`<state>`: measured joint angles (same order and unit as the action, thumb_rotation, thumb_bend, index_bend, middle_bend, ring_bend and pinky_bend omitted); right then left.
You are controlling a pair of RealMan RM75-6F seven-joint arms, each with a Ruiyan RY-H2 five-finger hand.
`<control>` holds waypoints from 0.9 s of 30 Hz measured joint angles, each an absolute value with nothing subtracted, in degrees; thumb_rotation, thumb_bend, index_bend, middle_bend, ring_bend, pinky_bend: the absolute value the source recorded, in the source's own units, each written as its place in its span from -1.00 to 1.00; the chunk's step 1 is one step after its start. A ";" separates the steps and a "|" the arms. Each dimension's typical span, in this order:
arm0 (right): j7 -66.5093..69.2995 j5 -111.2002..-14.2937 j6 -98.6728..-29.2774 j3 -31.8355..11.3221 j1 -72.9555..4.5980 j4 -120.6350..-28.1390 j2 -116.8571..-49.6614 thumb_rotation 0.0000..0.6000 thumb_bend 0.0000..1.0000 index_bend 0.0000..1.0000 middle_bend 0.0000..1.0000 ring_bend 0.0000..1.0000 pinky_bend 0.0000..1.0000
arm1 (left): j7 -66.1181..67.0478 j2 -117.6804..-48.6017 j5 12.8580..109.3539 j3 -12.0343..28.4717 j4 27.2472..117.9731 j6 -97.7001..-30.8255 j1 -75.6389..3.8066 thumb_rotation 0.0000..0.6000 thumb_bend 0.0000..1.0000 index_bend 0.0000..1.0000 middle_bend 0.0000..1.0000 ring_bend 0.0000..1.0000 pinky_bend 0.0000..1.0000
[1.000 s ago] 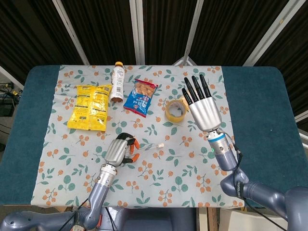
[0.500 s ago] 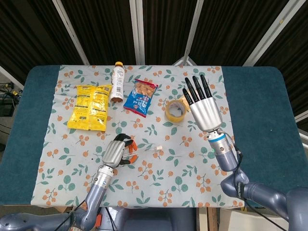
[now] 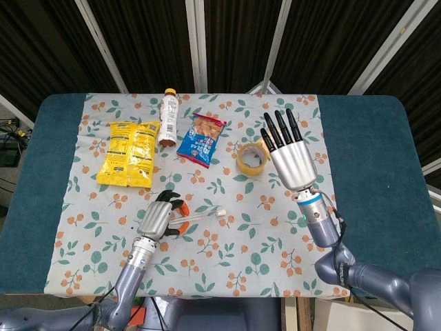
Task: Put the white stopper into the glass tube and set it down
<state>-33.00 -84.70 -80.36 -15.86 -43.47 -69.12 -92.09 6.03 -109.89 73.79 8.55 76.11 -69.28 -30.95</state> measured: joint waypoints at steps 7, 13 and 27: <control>-33.75 -84.74 -80.53 -15.77 -43.25 -70.10 -92.18 1.00 -0.22 -0.42 -0.77 -0.97 -1.00 | 6.41 -108.05 73.40 8.33 77.51 -68.90 -30.09 1.00 -0.34 -0.07 -0.13 -0.63 -0.82; -34.69 -84.83 -80.78 -15.84 -43.07 -71.56 -91.97 1.00 -0.22 -0.42 -0.77 -0.97 -1.00 | 6.73 -106.37 73.09 8.13 78.82 -68.77 -29.33 1.00 -0.35 -0.10 -0.17 -0.64 -0.83; -36.85 -80.12 -80.72 -15.70 -39.26 -79.44 -89.37 1.00 -0.22 -0.76 -0.88 -1.00 -1.00 | 7.31 -98.52 74.54 10.86 86.29 -71.10 -28.73 1.00 -0.42 -0.53 -0.45 -0.83 -0.98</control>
